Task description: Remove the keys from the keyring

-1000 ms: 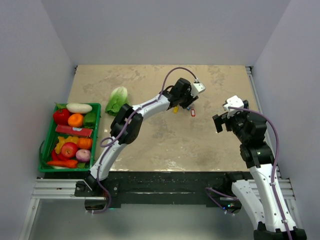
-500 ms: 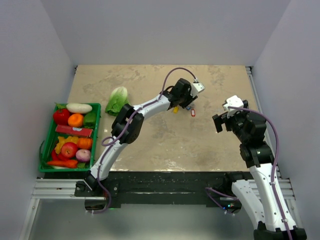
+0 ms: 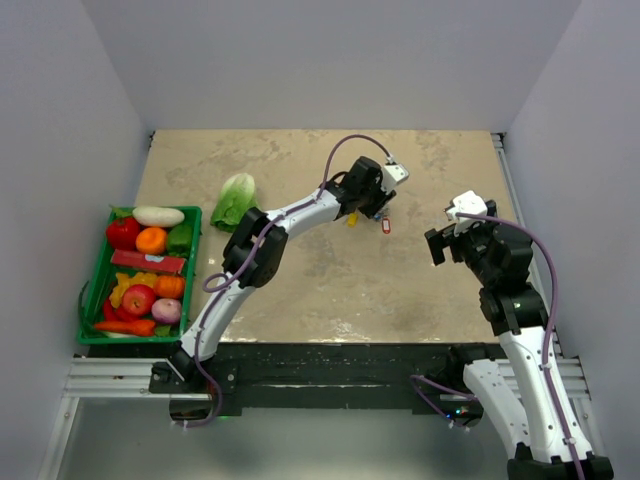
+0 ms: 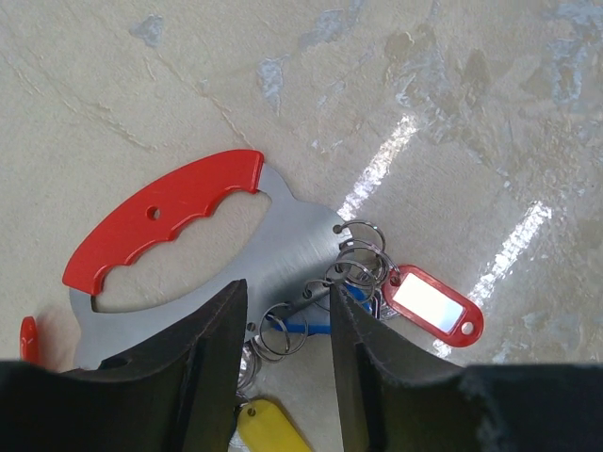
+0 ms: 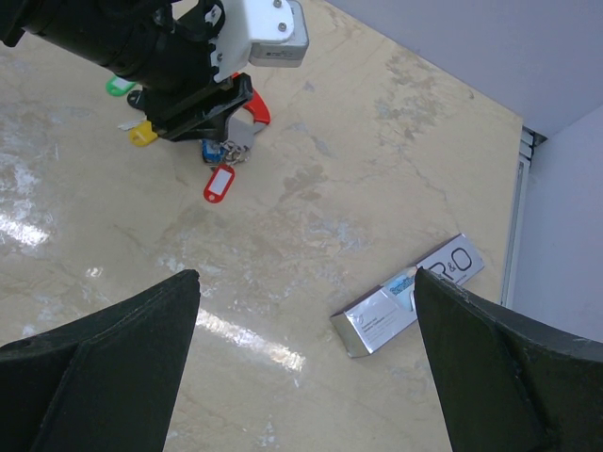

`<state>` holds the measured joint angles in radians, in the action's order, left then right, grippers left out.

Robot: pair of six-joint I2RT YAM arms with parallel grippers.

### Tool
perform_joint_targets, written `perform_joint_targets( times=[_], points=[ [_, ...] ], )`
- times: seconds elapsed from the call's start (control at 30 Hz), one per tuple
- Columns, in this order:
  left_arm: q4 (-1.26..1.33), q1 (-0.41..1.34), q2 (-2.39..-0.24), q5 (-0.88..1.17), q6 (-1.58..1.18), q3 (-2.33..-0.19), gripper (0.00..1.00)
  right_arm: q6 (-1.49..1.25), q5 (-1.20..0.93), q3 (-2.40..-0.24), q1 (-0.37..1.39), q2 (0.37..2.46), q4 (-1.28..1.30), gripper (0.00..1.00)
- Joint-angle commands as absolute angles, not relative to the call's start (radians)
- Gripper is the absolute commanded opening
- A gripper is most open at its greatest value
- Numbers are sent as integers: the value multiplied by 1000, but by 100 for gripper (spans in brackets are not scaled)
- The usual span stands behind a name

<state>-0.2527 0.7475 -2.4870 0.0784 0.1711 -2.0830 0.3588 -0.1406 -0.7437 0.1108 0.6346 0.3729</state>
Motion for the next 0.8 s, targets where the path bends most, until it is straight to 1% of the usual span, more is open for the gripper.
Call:
perform_joint_targets(
  times=[0.0,0.37,0.6,0.77],
  points=[
    [-241,750,-2402,126,130,-2080,45,345,-137,-736,109,629,334,99],
    [-235,750,-2367,192,137,-2045,43,344,-138,-736,110,626,336,99],
    [-229,752,-2407,155,138,-2026,38,344,-143,-736,109,626,339,99],
    [-215,749,-2422,121,149,-2036,37,345,-143,-736,109,627,337,99]
  ],
)
